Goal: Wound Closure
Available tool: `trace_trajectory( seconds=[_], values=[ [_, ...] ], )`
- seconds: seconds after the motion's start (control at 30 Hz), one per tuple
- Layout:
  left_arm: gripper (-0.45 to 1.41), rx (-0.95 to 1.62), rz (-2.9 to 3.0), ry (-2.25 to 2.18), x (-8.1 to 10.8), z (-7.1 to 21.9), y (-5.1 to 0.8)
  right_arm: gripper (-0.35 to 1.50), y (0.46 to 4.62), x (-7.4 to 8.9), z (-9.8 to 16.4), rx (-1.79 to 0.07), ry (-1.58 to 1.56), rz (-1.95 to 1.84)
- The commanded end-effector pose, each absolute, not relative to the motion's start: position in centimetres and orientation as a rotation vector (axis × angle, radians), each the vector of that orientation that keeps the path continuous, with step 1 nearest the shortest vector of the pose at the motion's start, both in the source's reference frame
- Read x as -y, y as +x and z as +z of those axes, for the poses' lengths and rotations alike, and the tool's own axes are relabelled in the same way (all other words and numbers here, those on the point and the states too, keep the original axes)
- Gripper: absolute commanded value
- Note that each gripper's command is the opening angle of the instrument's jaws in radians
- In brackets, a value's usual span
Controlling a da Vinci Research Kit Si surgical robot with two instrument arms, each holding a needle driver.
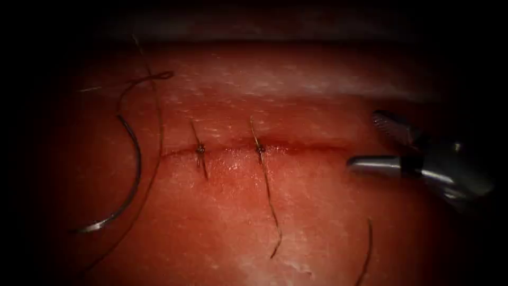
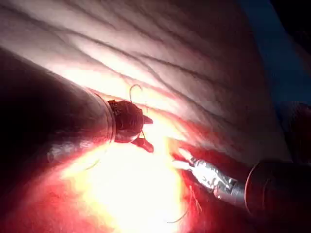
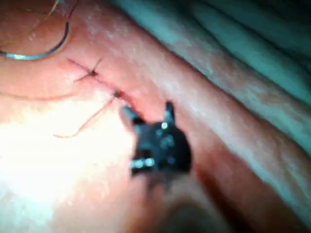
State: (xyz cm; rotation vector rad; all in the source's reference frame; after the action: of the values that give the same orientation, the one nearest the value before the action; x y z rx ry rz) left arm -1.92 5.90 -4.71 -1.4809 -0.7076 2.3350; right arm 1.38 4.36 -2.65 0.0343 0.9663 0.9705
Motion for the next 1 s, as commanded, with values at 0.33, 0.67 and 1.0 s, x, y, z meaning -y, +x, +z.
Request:
trace_trajectory(
  seconds=[0.33,0.67,1.0],
  values=[
    [0.76,0.829,2.229,-1.348,-5.8,-3.9,-3.12,1.48,1.49,-4.3,-2.5,-0.969,0.047,0.945],
    [0.77,0.705,2.265,-1.259,-5.8,-3.5,-2.95,1.33,1.71,-4.2,-2.6,-0.975,0.132,0.845],
    [0.75,0.823,2.004,-1.047,-6.4,-3.6,-2.78,1.38,1.89,-4.2,-2.7,-0.993,0.151,0.783]
  ],
)
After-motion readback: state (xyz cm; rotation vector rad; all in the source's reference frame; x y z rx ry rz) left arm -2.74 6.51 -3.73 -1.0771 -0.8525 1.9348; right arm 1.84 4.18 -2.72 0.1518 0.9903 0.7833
